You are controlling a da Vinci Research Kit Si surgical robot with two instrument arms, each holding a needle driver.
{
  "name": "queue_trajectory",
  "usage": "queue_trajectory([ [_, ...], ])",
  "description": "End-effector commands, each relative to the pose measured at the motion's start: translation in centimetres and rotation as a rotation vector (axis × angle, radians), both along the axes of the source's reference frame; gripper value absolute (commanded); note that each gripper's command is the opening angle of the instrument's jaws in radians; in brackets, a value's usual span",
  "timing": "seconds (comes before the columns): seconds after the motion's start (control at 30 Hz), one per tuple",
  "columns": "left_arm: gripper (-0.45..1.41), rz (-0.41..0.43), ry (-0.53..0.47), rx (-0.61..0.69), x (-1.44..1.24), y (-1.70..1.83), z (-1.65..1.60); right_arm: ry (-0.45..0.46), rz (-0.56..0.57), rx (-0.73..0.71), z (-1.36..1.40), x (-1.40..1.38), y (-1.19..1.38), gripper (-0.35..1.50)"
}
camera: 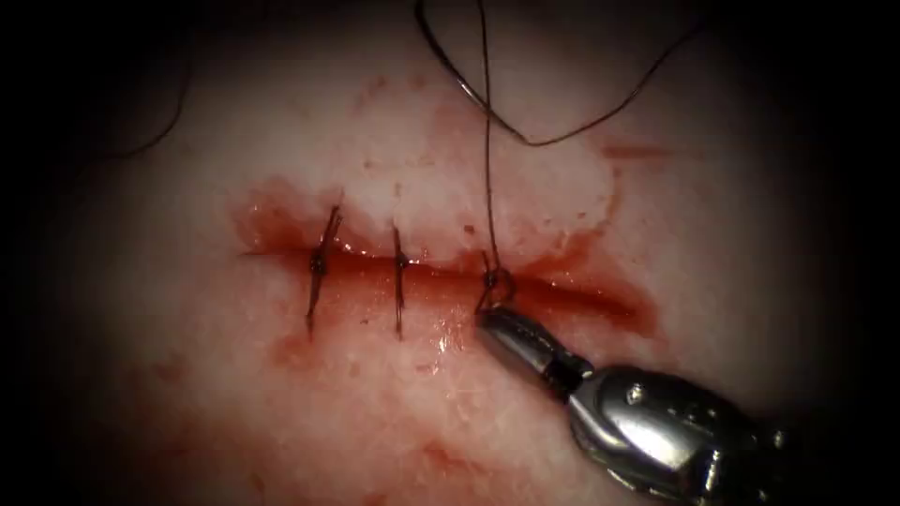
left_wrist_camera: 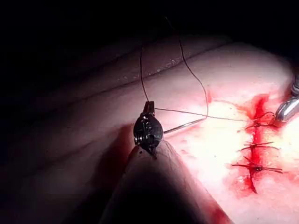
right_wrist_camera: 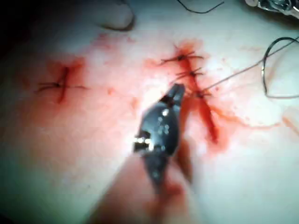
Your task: Wound Closure
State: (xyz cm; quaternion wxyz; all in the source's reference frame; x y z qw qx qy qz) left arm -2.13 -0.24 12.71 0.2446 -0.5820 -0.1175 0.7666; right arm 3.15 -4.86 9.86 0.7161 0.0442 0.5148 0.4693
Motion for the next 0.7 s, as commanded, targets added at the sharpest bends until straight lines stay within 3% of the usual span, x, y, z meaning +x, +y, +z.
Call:
queue_trajectory([
  [0.03, -0.45, -0.002, 0.0, -0.001, -0.05, 0.07, 0.08, 0.001, -0.006, 0.001, 0.04, 0.07, -0.08, -0.35],
  [0.7, -0.45, -0.032, 0.03, -0.019, -0.07, 0.54, 0.51, 0.004, -0.024, 0.001, -0.02, 0.06, -0.23, -0.35],
])
